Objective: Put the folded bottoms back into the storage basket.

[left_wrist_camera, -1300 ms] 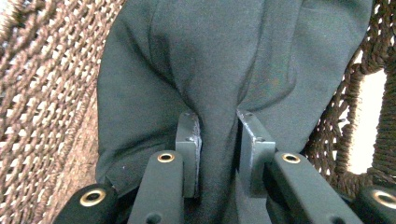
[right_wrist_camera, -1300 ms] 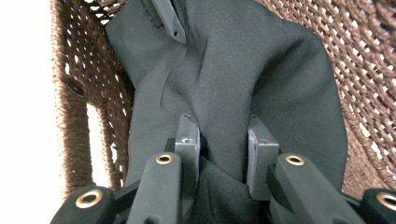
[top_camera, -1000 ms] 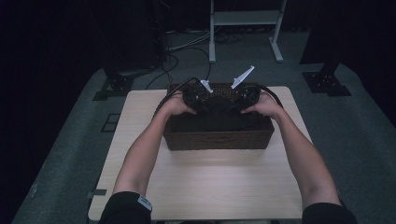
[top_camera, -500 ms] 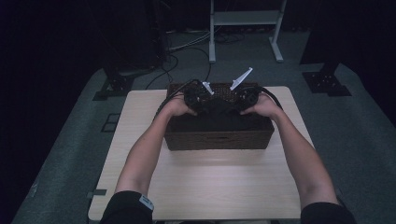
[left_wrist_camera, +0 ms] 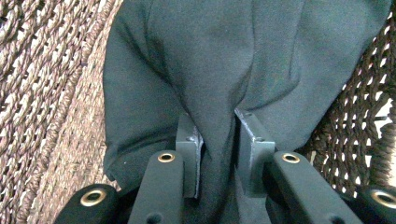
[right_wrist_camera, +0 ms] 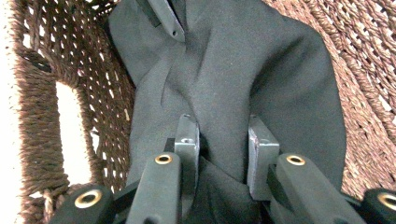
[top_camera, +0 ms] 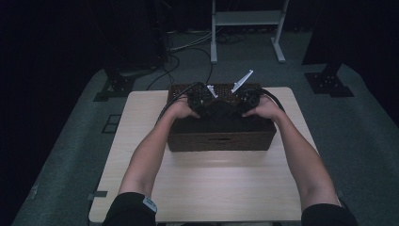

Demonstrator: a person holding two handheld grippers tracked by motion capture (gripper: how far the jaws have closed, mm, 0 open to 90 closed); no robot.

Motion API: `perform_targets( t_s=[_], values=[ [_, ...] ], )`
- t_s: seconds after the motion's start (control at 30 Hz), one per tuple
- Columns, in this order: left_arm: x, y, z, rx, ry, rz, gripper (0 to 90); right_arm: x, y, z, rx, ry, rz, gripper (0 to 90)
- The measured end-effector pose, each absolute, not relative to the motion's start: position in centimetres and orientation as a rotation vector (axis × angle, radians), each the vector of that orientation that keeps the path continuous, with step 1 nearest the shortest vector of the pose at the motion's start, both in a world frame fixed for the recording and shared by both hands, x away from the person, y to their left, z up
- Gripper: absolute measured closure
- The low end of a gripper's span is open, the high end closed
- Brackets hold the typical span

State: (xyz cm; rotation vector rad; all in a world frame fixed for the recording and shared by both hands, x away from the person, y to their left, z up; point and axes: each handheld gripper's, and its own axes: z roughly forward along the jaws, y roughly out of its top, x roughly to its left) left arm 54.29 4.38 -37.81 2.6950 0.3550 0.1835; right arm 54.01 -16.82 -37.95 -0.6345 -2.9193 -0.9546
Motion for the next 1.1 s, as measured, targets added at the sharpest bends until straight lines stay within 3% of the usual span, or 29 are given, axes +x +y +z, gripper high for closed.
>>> perform_targets(
  t_s=[1.1],
  values=[
    [55.2, 3.8, -39.3, 2.716, 0.413, 0.202, 71.4, 54.5, -16.8, -39.6, -0.762, -2.933, -0.868, 67.8]
  ],
)
